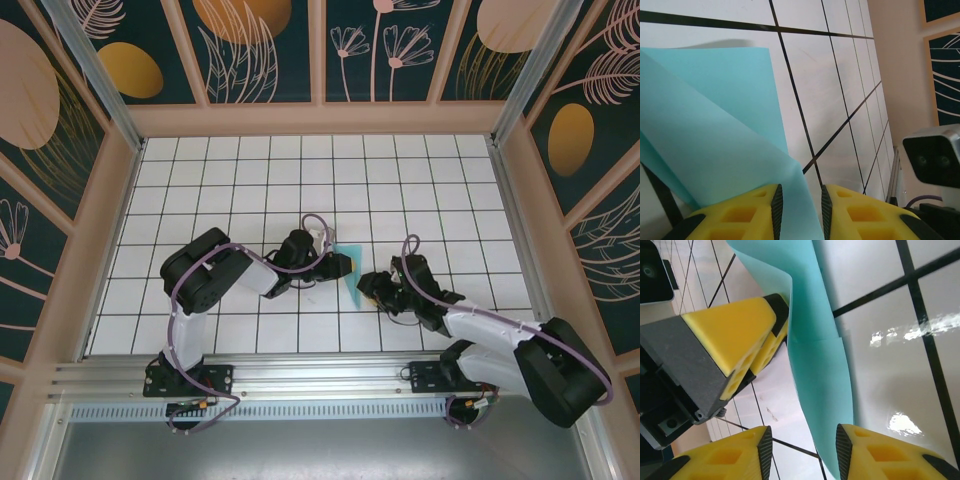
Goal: Fold a paper plane with a square sheet of paper (pick it up from the middle)
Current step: Fold the wing for the fifth time at the center of the table.
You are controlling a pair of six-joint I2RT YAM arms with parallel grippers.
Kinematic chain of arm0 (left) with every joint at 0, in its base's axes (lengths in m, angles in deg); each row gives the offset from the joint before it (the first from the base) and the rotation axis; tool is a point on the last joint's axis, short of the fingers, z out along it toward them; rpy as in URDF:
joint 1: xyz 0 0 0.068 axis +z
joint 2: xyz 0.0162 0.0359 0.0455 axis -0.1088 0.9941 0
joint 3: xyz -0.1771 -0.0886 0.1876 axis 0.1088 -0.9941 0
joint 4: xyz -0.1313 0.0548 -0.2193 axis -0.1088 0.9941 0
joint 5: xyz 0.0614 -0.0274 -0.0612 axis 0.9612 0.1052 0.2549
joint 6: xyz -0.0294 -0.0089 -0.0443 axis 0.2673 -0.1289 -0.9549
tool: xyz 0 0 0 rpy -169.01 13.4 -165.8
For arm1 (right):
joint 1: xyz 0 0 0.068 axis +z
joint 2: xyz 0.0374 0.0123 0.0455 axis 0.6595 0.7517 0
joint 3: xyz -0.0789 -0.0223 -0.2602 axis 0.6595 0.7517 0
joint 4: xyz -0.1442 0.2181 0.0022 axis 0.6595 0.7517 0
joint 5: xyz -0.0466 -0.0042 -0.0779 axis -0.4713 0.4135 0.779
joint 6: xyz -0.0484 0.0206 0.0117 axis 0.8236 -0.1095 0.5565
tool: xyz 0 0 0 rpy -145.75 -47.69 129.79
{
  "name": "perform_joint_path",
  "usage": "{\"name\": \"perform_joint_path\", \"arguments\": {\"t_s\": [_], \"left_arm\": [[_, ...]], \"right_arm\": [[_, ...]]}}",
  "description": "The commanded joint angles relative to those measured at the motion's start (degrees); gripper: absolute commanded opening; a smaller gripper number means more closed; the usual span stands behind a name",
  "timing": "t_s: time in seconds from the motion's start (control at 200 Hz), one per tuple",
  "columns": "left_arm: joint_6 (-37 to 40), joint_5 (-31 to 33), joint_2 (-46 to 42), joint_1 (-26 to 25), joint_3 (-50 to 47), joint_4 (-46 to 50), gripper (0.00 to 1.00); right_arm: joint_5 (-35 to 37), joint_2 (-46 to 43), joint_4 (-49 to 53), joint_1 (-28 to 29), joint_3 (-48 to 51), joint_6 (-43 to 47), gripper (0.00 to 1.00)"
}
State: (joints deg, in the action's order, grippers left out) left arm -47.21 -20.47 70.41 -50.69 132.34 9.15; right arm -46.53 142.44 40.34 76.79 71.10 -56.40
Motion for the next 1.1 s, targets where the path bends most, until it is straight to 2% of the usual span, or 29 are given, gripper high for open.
{"name": "perform_joint_path", "arguments": {"t_s": [0.0,0.19,0.535,0.655,0.71,0.831,1.091], "left_arm": [[2.0,0.8,2.0,-0.2,0.8,3.1,0.29],[2.3,0.5,1.9,-0.2,1.3,3.5,0.29],[2.2,-0.1,1.9,-0.1,1.4,3.4,0.29],[2.1,-0.2,1.9,-0.2,1.4,3.2,0.29],[2.1,-0.4,2.0,-0.2,1.5,3.2,0.29],[2.1,-0.4,2.1,-0.2,1.6,3.3,0.29],[1.7,-1.0,2.6,-0.1,2.1,3.0,0.29]], "right_arm": [[-0.3,1.7,3.4,-0.7,-2.3,3.3,0.43],[-2.9,6.3,1.3,-0.7,-3.8,5.5,0.44],[-3.6,11.1,2.4,-0.8,-6.2,8.6,0.43],[-5.0,13.7,2.2,-0.8,-6.7,9.4,0.39],[-5.0,14.3,2.2,-0.8,-6.7,9.3,0.34],[-4.3,14.9,3.3,-0.8,-6.8,9.4,0.33],[-2.8,17.1,6.6,-0.9,-6.5,10.2,0.23]]}}
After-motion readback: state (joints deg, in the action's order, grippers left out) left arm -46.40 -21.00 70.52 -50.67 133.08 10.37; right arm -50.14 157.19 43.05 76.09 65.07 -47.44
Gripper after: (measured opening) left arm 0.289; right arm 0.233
